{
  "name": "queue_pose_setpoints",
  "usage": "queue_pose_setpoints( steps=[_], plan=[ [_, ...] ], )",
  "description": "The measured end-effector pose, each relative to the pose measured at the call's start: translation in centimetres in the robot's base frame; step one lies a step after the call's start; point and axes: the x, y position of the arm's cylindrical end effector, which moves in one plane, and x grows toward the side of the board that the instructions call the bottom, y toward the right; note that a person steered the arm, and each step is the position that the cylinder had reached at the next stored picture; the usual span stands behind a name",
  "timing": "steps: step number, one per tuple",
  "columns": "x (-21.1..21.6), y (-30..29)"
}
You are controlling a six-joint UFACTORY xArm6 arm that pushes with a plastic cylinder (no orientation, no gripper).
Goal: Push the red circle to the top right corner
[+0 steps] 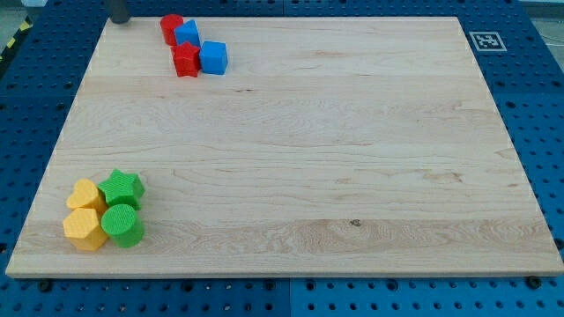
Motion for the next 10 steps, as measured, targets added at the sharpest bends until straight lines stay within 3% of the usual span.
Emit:
queue_pose_setpoints(
  steps=[2, 3, 4, 5, 6, 8, 9, 10],
  plan=[
    [2.0, 9.1],
    [2.4, 8.3],
    [2.4, 3.7],
    [4.7, 3.9],
    [5.9, 9.5],
    [6.0, 27.4],
    [6.1, 30.1],
    [6.1, 24.8]
  ],
)
